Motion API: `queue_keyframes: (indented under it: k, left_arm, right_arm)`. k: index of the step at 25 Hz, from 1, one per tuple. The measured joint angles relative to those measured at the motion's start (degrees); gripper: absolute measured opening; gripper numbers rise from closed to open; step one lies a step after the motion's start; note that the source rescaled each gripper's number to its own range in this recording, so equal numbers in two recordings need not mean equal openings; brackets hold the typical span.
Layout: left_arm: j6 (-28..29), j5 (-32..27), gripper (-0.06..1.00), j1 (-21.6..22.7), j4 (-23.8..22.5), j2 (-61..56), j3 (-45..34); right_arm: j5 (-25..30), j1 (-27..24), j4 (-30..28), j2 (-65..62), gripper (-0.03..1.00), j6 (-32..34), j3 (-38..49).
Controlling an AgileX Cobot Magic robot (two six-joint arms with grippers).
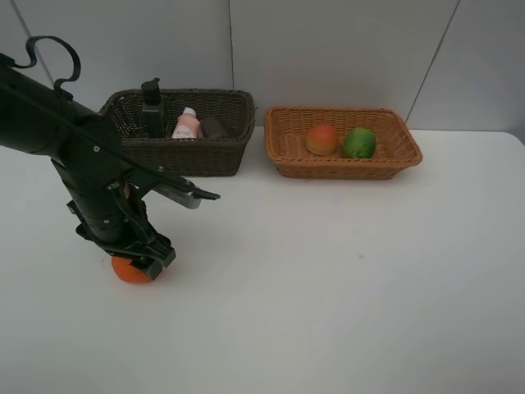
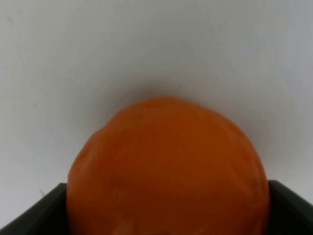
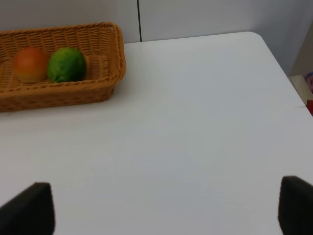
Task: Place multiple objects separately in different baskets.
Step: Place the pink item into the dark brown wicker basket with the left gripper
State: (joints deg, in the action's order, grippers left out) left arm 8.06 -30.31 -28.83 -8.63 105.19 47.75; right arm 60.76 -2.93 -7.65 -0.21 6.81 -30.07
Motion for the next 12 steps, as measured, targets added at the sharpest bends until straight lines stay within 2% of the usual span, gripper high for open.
queue_keyframes:
  k: [12]
  left_arm:
    - [0.0, -0.2, 0.92, 0.0, -0.1, 0.0, 0.1]
  right_arm:
    - [0.0, 0.0, 0.0, 0.0, 0.97, 0.0, 0.0]
